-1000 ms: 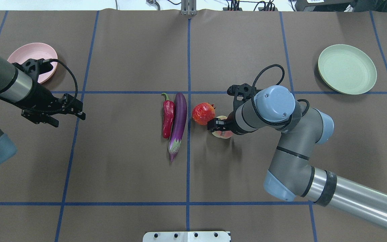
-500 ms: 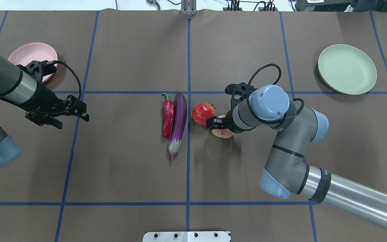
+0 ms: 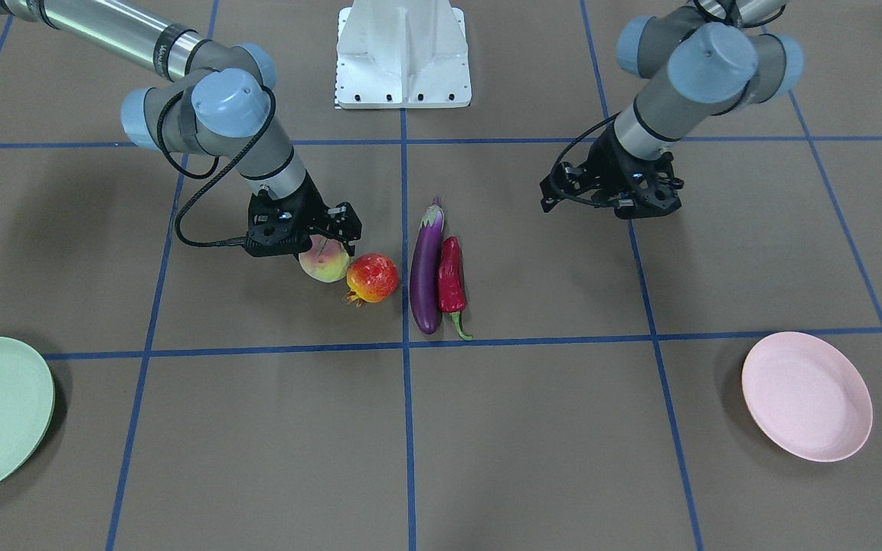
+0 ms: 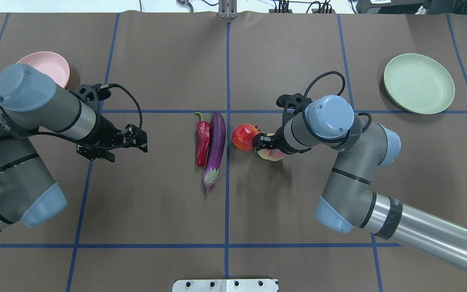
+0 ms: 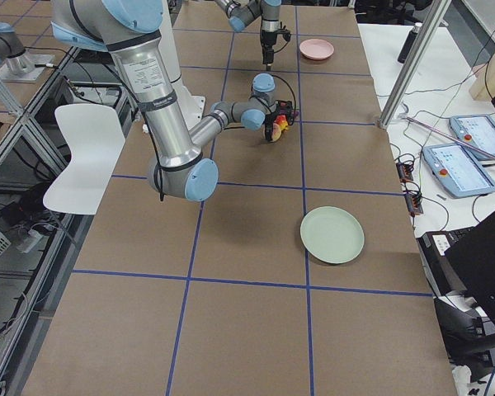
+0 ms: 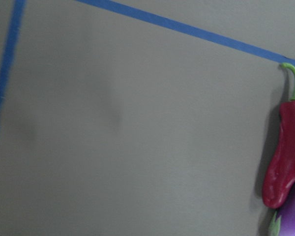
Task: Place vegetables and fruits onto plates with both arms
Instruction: 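Grasp the peach with the right gripper while the left gripper nears the chili, then carry the peach onto the green plate while the left gripper grasps the chili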
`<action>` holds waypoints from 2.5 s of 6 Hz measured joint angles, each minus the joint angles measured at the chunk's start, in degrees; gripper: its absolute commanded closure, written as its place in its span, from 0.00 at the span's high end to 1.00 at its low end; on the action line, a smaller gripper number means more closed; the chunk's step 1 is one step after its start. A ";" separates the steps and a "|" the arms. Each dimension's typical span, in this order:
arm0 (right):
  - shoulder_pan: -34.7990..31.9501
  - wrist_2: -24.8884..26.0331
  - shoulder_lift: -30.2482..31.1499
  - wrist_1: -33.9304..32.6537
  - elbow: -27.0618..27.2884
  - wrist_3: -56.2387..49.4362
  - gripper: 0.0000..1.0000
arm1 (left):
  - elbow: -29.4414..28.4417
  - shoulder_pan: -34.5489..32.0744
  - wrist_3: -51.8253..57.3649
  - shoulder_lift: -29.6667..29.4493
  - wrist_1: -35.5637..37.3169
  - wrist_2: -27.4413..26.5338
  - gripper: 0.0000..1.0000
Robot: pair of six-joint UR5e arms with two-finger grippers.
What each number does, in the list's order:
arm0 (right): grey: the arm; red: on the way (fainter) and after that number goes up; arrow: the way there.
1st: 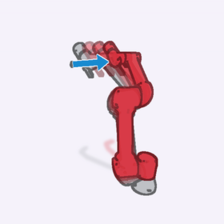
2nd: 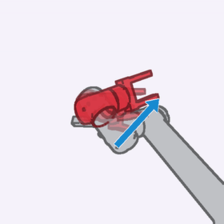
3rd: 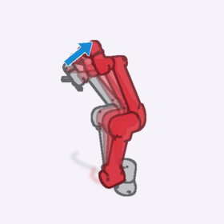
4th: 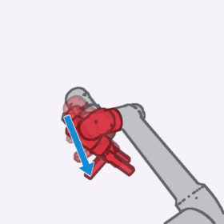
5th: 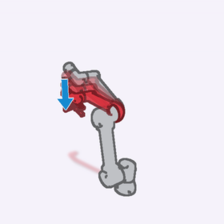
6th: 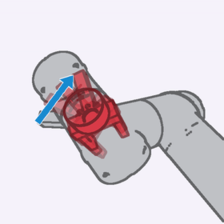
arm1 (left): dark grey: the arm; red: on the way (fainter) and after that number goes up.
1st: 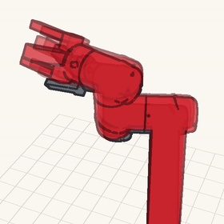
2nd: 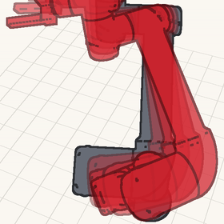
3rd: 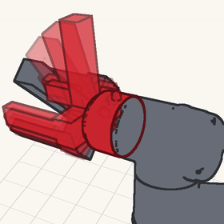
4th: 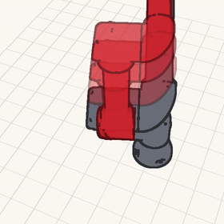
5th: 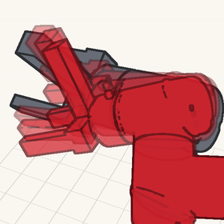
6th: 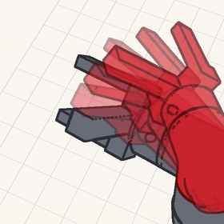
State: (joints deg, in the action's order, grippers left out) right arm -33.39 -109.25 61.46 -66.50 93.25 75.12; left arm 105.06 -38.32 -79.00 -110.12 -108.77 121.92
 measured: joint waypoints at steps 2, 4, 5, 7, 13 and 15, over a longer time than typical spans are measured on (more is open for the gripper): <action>-9.70 -10.81 1.49 -0.43 1.23 -0.24 0.00 | -6.15 3.17 -0.58 -8.39 0.02 -4.75 1.00; -19.47 -17.07 5.49 -0.68 -0.26 -5.28 0.00 | -15.42 4.49 1.82 -16.28 -0.26 -8.53 0.89; -23.98 -18.67 7.38 -0.72 -2.86 -12.02 0.00 | -18.58 4.85 4.46 -18.63 -0.26 -9.76 0.82; -31.33 -19.51 9.25 -0.54 -12.11 -25.97 0.00 | -22.06 5.43 6.13 -20.63 -0.52 -10.20 0.71; -34.76 -19.42 9.88 -0.32 -18.79 -34.48 0.00 | -25.13 5.60 6.66 -22.25 -0.82 -10.30 0.00; -35.31 -19.27 10.53 -0.21 -20.78 -37.60 0.12 | -25.45 5.28 6.43 -23.25 -0.74 -10.24 0.00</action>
State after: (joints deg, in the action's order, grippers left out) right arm -68.70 -128.52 71.99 -66.70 72.47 37.52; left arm 79.60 -33.04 -72.56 -133.38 -109.51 111.69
